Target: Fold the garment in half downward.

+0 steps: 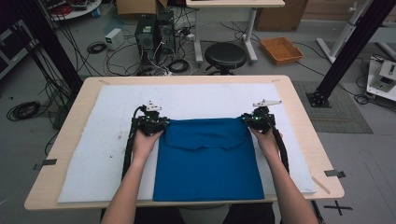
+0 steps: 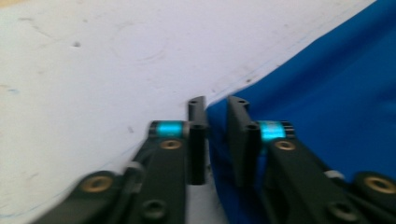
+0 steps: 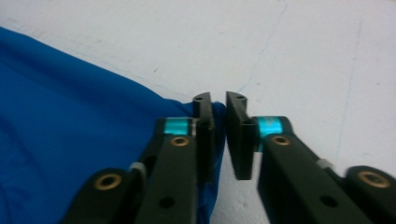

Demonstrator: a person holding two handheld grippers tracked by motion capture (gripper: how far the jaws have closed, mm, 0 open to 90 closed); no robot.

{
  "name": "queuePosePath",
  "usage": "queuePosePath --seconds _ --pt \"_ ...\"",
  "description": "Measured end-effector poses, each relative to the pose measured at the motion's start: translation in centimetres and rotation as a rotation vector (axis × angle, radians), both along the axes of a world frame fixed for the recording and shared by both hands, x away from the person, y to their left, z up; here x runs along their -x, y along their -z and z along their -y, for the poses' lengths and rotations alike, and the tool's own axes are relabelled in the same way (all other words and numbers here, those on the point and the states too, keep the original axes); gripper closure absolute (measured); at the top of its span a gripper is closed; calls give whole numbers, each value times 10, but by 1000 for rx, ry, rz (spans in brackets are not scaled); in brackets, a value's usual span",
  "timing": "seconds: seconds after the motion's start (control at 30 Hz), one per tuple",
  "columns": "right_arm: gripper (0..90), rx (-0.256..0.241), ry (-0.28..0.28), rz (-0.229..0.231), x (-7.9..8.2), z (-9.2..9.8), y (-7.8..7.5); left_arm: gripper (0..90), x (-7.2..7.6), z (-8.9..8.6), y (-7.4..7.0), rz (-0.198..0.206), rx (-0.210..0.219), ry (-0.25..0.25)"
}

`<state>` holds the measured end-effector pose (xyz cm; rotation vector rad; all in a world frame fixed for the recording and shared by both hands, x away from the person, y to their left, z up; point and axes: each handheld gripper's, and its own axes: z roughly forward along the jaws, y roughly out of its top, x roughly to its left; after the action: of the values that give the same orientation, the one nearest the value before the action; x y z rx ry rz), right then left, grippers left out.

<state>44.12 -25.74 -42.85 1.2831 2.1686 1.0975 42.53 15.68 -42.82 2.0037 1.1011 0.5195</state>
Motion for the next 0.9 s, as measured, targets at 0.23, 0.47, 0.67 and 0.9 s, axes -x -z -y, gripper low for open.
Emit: queuePosePath --seconds 0.23,0.47,0.67,0.9 --pt "619 -39 21 12 27 10 -13 576 36 -12 -9 -15 68 11" --pt "619 -105 4 20 69 16 -17 583 61 -15 5 -137 160 1" --pt "618 -130 5 -32 75 17 -6 616 53 -12 11 -190 182 -31" --pt "606 -151 14 -70 72 17 3 676 48 -5 13 -212 178 -31"
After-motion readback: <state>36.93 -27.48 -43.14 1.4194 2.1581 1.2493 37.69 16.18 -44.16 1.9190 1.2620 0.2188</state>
